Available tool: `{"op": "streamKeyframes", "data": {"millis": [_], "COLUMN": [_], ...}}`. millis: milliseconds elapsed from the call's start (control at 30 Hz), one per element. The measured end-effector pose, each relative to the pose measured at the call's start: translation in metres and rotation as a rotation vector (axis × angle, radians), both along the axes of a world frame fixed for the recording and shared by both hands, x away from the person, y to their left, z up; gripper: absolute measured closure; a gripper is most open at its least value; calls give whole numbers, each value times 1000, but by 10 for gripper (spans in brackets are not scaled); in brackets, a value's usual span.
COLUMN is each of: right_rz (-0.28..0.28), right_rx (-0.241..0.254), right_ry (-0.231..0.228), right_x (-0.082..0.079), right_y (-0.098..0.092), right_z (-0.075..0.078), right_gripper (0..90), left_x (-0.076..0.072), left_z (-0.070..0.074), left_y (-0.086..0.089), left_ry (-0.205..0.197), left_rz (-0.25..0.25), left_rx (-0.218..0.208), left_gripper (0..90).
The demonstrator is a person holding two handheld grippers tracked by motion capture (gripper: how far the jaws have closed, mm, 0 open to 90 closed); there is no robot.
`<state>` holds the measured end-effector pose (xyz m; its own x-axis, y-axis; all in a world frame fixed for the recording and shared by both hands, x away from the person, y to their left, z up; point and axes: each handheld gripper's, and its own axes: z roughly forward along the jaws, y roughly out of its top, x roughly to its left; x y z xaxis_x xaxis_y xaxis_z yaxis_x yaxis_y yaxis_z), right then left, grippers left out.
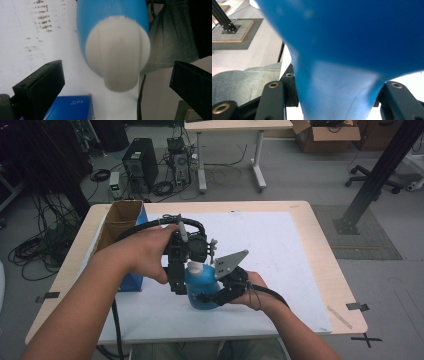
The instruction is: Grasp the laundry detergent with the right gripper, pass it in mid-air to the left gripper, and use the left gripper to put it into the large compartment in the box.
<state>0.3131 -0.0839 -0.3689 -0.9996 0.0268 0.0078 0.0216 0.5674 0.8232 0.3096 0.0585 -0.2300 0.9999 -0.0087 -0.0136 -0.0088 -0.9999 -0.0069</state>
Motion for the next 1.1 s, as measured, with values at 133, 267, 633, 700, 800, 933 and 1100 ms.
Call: {"op": "streamKeyframes", "data": {"millis": [133,267,633,700,800,933,1100], "right_rz": [-1,-4,-7,-10,-7,-7,-9], "right_rx": [1,8,11,11,12,10,17], "right_ry": [-5,-5,2,1,-4,-8,-2], "right_x": [-1,-1,-3,-3,-3,-3,-3], "right_y": [5,8,14,15,16,17,18], "right_z": [0,0,2,2,2,2,3], "right_gripper": [452,452,452,452,452,452,452], "left_x": [-1,-2,-5,-5,-5,-5,-5], "left_z": [-3,-6,-16,-17,-19,-21,-22], "left_y": [-1,-1,-2,-2,-3,-4,-4], "left_ry": [6,9,9,10,7,1,-8], "left_rz": [-1,1,4,5,6,3,3], "left_rx": [-5,-2,0,1,1,-2,-5], "left_gripper": [2,2,2,2,2,2,2]}}
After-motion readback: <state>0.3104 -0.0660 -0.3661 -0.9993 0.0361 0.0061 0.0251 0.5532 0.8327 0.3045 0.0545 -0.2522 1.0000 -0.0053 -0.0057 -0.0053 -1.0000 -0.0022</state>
